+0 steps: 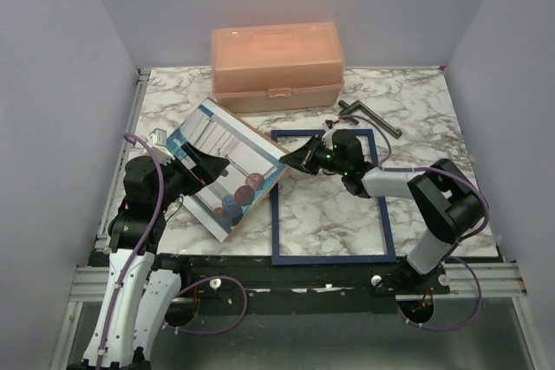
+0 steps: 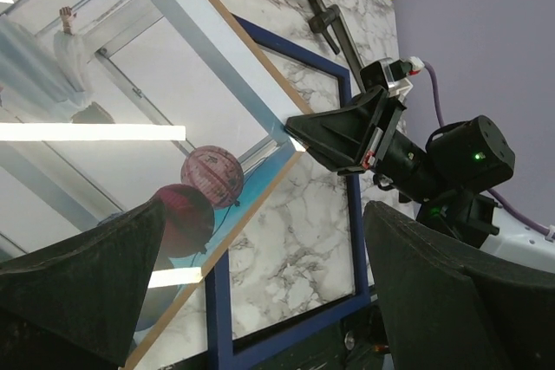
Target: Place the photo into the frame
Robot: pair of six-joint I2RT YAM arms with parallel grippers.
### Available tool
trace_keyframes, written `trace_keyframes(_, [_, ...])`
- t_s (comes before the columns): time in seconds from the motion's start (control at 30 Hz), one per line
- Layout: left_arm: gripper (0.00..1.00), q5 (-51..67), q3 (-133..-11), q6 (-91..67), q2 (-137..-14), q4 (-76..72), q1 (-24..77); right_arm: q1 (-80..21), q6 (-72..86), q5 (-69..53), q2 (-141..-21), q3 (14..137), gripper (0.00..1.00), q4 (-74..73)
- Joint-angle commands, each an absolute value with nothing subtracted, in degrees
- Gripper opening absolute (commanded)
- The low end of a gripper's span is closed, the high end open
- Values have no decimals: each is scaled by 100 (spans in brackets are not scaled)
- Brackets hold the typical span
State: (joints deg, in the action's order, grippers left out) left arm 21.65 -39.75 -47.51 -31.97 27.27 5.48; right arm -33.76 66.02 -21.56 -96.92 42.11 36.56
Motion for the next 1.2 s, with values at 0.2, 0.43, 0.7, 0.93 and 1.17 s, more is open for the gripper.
trace_keyframes(0.2, [99,2193,-4141,-4636,-3214,2847,527,-3822,6909,-1261,-10143,4732,1,3552])
trace_keyframes(0.43, [98,2191,-4122,-4612,-3273,2869,527,-4002,6885,-1110,-10359,4722,1,3337])
trace_keyframes(0.7, [98,2220,-4075,-4645,-3368,2845,528,-4369,6427,-1128,-10590,4899,6,2804])
trace_keyframes(0.93, [98,2197,-4048,-4628,-3399,2896,527,-4538,5834,-1035,-10588,5147,35,2008])
trace_keyframes(1.17, [98,2197,-4018,-4641,-3467,2911,528,-4648,5316,-931,-10450,5242,67,1431])
